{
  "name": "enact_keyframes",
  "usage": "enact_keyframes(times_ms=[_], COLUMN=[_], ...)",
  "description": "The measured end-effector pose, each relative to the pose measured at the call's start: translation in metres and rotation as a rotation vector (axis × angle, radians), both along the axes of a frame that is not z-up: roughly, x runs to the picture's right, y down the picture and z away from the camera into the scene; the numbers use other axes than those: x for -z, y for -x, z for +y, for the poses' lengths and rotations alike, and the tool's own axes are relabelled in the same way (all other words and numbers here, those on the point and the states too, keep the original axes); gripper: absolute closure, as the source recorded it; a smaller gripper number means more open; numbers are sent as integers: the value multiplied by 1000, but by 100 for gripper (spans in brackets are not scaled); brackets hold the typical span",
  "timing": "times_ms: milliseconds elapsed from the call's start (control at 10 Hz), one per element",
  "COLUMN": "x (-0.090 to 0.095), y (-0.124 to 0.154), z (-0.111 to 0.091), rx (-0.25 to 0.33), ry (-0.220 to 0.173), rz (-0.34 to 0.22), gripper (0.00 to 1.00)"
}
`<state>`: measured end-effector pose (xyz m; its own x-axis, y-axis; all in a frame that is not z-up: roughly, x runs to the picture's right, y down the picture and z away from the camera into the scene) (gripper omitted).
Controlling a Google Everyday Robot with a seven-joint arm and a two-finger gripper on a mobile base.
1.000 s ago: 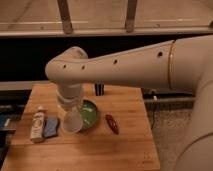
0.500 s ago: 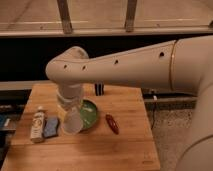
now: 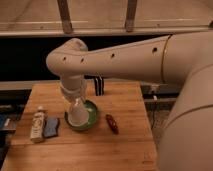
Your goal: Place the ceramic cup over the eraser
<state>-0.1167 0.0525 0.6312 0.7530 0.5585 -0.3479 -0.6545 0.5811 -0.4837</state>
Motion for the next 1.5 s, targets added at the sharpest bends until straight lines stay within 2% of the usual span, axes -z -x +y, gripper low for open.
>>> enact_keyframes(times_ms=[400, 700, 900, 1200, 1300, 1500], x=[-30, -44, -47, -63, -66, -66], y=[-37, -61, -69, -66, -55, -57], z=[-49, -81, -97, -128, -135, -136], rx=[-18, -27, -27, -18, -19, -22], ry=[-26, -48, -54, -61, -66, -68], rz=[36, 68, 82, 75, 50, 50], gripper=[100, 100, 100, 100, 100, 100])
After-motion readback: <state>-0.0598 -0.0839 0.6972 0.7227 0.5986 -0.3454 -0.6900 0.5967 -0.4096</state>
